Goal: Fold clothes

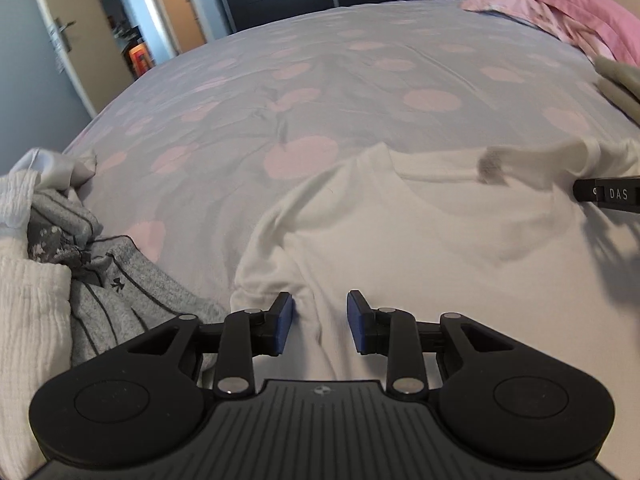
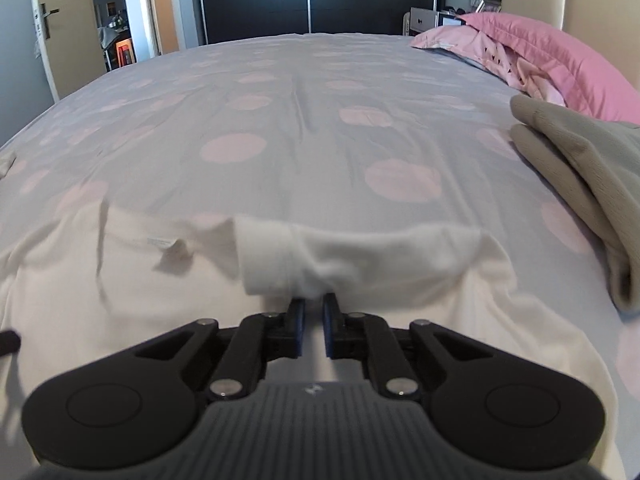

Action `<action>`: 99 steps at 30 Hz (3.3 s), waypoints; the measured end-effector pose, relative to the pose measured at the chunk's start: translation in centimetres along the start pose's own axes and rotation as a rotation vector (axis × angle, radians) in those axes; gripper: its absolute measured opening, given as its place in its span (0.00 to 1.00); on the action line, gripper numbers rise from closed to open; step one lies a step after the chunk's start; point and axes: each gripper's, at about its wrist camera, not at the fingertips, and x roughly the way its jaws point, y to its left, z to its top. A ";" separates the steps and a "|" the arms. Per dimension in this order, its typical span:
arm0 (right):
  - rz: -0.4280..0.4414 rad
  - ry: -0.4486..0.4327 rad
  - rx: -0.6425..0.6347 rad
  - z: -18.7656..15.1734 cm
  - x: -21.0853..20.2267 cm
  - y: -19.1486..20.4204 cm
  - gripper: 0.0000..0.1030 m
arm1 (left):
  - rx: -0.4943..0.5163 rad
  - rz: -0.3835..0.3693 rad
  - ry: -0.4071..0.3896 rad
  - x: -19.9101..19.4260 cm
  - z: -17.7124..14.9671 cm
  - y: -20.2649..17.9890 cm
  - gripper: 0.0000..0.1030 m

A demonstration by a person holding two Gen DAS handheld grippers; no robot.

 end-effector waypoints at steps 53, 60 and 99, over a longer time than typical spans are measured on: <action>0.044 0.141 -0.220 -17.8 -24.1 -9.1 0.34 | 0.020 -0.010 0.152 -18.8 -17.1 0.8 0.45; -0.003 0.202 -0.210 -18.8 -22.4 -9.3 0.31 | 0.010 -0.019 0.171 -18.3 -17.4 0.8 0.45; -0.319 0.289 0.003 -4.9 -19.4 -29.3 0.00 | -0.076 -0.021 0.192 -16.1 -14.7 1.9 0.45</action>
